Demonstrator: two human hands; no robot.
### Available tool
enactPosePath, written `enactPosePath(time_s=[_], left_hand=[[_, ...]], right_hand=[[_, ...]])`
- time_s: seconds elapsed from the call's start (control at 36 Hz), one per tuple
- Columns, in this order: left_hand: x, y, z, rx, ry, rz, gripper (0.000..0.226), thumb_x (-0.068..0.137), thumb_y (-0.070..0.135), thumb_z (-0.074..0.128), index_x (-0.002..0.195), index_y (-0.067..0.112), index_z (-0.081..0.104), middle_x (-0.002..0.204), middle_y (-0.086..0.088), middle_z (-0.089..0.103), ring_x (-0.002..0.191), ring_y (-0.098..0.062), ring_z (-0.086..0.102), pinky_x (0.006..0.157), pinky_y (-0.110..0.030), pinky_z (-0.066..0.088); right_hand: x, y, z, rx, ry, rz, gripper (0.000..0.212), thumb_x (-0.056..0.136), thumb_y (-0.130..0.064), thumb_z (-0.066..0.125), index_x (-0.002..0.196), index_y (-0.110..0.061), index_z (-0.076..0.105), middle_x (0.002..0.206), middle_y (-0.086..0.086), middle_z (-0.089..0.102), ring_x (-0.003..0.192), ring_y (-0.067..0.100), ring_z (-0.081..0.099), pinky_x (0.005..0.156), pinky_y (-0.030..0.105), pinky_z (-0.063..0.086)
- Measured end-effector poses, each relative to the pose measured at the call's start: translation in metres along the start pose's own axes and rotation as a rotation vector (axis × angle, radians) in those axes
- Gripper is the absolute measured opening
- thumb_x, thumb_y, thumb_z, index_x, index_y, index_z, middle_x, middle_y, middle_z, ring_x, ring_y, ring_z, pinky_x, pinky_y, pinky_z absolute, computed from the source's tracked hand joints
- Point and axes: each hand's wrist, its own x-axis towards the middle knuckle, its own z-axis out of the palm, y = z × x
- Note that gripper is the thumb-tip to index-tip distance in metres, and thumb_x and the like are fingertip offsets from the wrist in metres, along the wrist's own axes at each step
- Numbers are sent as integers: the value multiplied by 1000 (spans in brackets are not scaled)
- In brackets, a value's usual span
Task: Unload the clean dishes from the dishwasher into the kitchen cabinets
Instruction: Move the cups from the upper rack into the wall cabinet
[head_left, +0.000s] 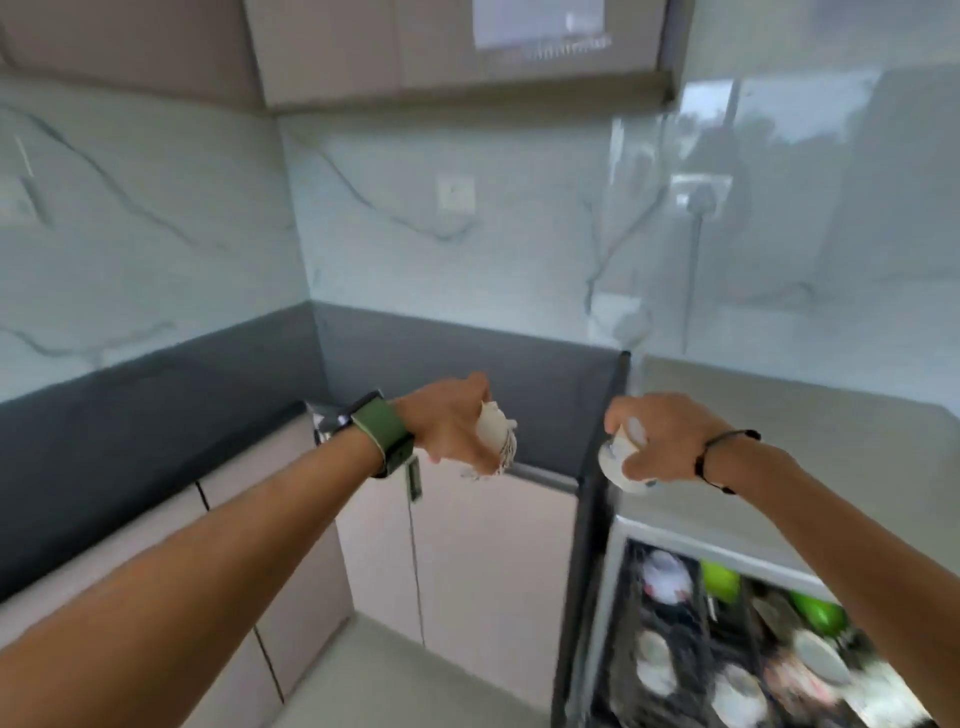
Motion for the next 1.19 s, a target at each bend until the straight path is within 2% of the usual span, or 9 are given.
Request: enactPosePath(time_s=[0.11,0.22,0.36,0.53,0.58,0.64,0.75,0.94,1.19], left_hand=[[-7,-51,-70,27,0,-10,61,69,21,77,112,6,36,96,-10,60,72,-25,59,51,-31,48],[-11,-87,-135,102,-30,11,63,71,23,74,116,8,31,104,-13,60,68,-27,57,48,-27,44],[-6,-113,-201,182,-13,46,63,72,27,72,119,14,32,93,1,55,69,-24,60,54,-26,47],[25,-131,-255,196,34,115,59,73,30,72,117,23,33,101,1,54,76,-23,61,56,-23,47],[39,-137,-270,188,55,128,60,72,30,72,118,23,34,101,1,54,80,-24,62,57,-25,48],[54,-144,-283,188,72,134,61,73,29,73,119,22,34,102,0,54,89,-26,63,62,-28,52],[89,-162,-300,168,106,132,61,74,25,72,122,19,35,105,-2,54,89,-24,61,63,-27,53],[162,-203,-297,83,58,113,55,76,22,71,120,18,39,97,4,52,92,-22,60,72,-31,56],[273,-290,-241,125,-79,86,54,74,24,72,116,21,37,105,1,52,100,-25,59,76,-33,57]], right_hand=[[24,-72,-47,48,18,17,41,76,-13,63,114,-25,54,102,0,51,91,19,52,66,22,45],[54,-134,-92,77,10,29,41,75,-13,64,113,-25,54,102,1,49,91,21,55,76,30,55],[94,-184,-142,129,-14,29,35,74,-13,67,100,-31,52,90,-6,44,79,17,57,72,31,58],[141,-205,-193,104,-53,123,30,73,-15,73,94,-28,57,99,-3,48,74,17,63,47,16,50],[168,-196,-209,109,6,168,38,66,-24,77,101,-22,61,103,1,54,71,17,65,51,20,55],[203,-177,-223,99,35,227,67,44,-44,79,103,-19,64,112,9,63,72,18,69,55,25,58],[223,-200,-240,148,-23,157,33,73,-8,75,100,-18,59,97,4,55,69,21,65,55,23,58],[297,-208,-220,130,-72,112,33,74,-6,74,103,-16,61,113,11,54,78,26,66,56,24,59],[420,-216,-123,137,-201,126,33,75,-6,73,101,-19,58,111,4,45,84,27,64,66,28,59]])
